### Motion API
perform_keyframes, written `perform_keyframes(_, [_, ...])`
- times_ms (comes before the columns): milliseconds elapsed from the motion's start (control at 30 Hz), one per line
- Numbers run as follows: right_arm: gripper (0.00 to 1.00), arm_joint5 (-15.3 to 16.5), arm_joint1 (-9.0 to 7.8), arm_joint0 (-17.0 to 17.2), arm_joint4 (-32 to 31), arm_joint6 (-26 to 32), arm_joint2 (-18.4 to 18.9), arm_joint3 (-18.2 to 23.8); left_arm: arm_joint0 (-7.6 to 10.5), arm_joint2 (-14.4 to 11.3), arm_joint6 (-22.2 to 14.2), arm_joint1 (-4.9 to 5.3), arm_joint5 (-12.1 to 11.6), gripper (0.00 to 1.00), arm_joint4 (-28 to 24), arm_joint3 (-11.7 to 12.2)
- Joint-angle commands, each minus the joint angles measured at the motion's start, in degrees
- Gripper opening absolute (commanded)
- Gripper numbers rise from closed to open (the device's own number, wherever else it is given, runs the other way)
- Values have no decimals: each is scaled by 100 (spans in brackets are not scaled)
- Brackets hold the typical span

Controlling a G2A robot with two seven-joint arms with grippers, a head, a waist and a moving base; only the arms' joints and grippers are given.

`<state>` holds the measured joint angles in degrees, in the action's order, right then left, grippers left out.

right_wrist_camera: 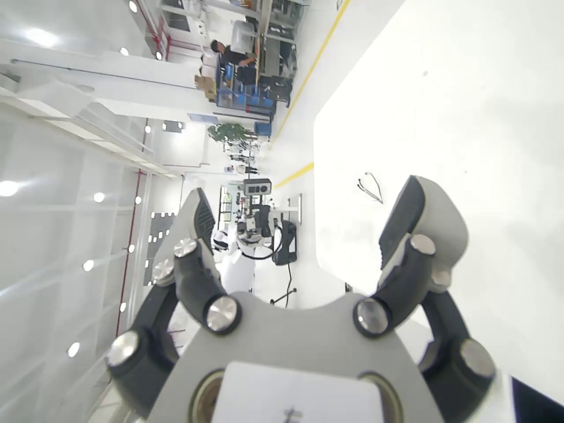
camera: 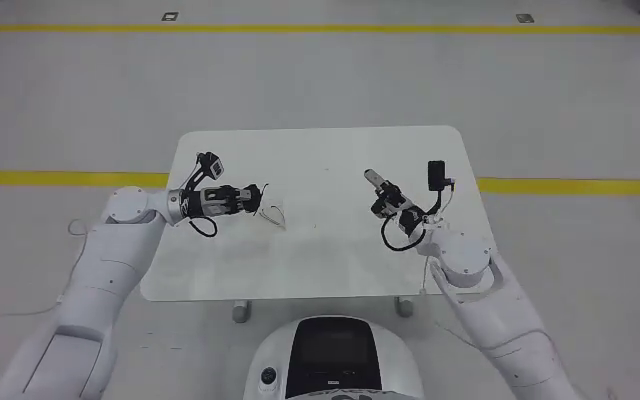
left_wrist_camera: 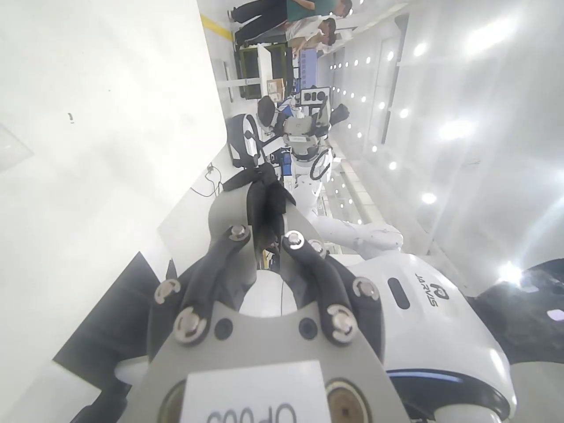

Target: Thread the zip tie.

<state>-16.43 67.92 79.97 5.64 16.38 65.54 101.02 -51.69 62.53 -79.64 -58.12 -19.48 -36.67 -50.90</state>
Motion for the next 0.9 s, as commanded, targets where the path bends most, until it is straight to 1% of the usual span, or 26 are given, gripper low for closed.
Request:
perform_keyframes(0, [100,-11,40,-111,-61,30,-264,-113,0,0,0,0,0,0,0,0])
perform_keyframes(33, [100,18,67,-155,-31,31,-372,-188,0,0,0,0,0,0,0,0])
perform_keyframes(100, [100,54,92,-173,26,-11,-450,-232,0,0,0,0,0,0,0,0])
perform_keyframes(700, [100,54,92,-173,26,-11,-450,-232,0,0,0,0,0,0,0,0])
perform_keyframes(733, [100,40,96,-180,32,97,-501,-251,0,0,0,0,0,0,0,0])
perform_keyframes(800, [100,-67,123,-360,-44,265,-649,-338,0,0,0,0,0,0,0,0])
perform_keyframes(867, [100,-202,180,-666,-20,571,-893,-509,0,0,0,0,0,0,0,0])
